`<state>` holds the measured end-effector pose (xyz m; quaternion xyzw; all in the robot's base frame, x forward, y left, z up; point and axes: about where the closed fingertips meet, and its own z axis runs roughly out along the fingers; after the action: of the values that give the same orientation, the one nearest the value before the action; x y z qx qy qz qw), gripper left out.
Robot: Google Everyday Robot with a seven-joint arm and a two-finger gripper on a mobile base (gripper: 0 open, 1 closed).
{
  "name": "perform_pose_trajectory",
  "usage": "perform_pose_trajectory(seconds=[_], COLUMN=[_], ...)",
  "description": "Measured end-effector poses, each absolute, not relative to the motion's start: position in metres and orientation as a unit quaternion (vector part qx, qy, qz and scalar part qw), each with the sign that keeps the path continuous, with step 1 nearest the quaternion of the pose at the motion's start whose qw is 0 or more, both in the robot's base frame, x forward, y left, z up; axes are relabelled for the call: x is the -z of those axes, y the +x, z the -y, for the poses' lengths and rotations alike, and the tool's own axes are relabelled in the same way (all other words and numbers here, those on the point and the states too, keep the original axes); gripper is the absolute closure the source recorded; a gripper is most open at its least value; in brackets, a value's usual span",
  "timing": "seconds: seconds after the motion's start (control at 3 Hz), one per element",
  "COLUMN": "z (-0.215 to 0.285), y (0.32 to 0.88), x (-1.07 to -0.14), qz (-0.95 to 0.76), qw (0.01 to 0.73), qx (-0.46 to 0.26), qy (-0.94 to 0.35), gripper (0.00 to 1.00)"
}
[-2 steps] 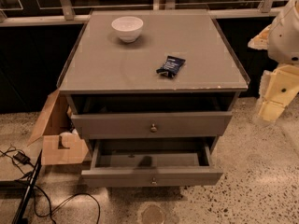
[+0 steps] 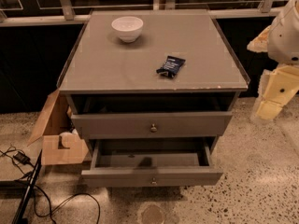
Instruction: Close middle drawer
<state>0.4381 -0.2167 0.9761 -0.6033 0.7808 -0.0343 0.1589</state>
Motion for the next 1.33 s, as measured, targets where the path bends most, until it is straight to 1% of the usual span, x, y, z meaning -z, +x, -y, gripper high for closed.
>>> perform_pose_trajectory(seconds=[0.33,0.67,1.0,1.33], z=[0.218,0.220,0.221,0.219], y=[0.441,0.449,0.459,0.488], x=[-0.964,-0.932,-0.852,-0.787], qz=[-0.783,-0.786,-0.789,-0.796], qw=[0.170,0.196,0.227,0.276], qx=[0.033,0.025,-0.035,-0.097], qy=[-0.597,-0.585,-0.571,-0.531], gripper=[0.33,0.56,0.80,1.00])
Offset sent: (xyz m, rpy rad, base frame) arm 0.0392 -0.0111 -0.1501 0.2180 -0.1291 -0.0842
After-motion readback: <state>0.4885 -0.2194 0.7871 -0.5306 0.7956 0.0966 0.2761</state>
